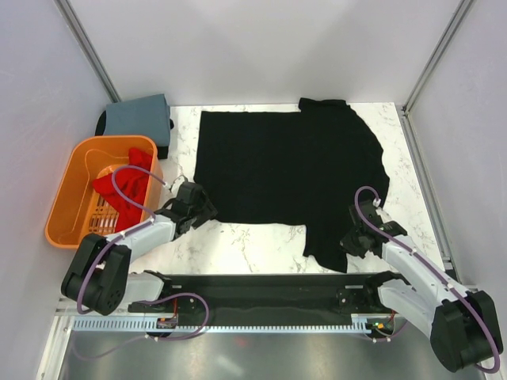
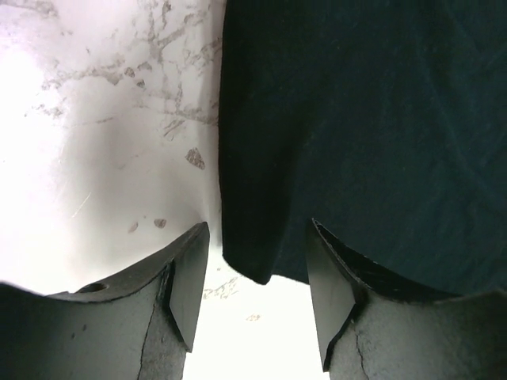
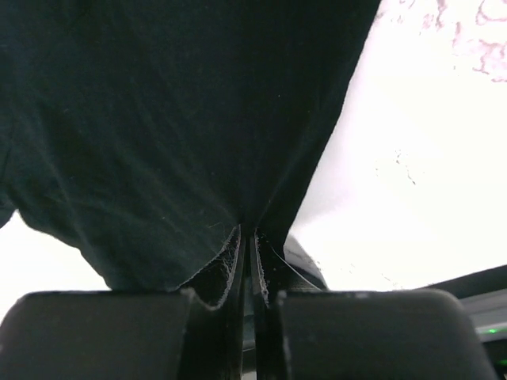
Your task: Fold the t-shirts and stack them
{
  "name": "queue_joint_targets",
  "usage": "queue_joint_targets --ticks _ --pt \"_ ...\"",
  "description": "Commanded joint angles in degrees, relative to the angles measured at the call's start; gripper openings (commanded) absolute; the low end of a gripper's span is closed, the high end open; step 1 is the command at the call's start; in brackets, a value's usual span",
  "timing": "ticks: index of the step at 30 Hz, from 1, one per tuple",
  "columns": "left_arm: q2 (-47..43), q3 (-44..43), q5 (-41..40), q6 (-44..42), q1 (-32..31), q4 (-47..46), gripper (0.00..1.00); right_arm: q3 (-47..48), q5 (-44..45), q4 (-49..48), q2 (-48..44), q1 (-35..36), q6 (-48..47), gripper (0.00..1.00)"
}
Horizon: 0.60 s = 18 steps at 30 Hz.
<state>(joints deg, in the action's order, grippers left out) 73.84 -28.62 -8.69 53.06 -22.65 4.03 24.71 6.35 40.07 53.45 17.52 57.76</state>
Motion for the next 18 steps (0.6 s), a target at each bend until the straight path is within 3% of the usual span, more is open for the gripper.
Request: queue_joint_targets --ticks 1,5,8,9,12,18 --pt "2.4 0.9 -1.5 2.3 0.4 0.4 0.59 3.3 2.1 2.7 -2.0 0.4 -1.8 0.09" --pt "5.2 -1.0 -1.5 2.1 0.5 -0.1 0.53 3.0 1.7 2.7 -3.0 0.4 -2.3 0.08" --pt "4.8 -1.5 -0.7 1.4 0.4 -0.2 0.3 3.0 1.4 3.0 -3.6 0.3 -2.7 0.0" --pt "3.0 -1.6 -0.3 0.4 0.5 0.6 0.18 3.3 1.6 3.8 -4.4 0.4 -2.7 0.0" --pt "-3.2 -2.9 0.2 -2.1 0.3 4.7 0.02 5.5 3.8 7.2 -6.9 0.4 -2.6 0.0" --pt "-12.1 -4.9 1.9 -4.9 0.4 14.6 0.02 11.3 5.0 12.9 -10.6 0.3 -2.2 0.0"
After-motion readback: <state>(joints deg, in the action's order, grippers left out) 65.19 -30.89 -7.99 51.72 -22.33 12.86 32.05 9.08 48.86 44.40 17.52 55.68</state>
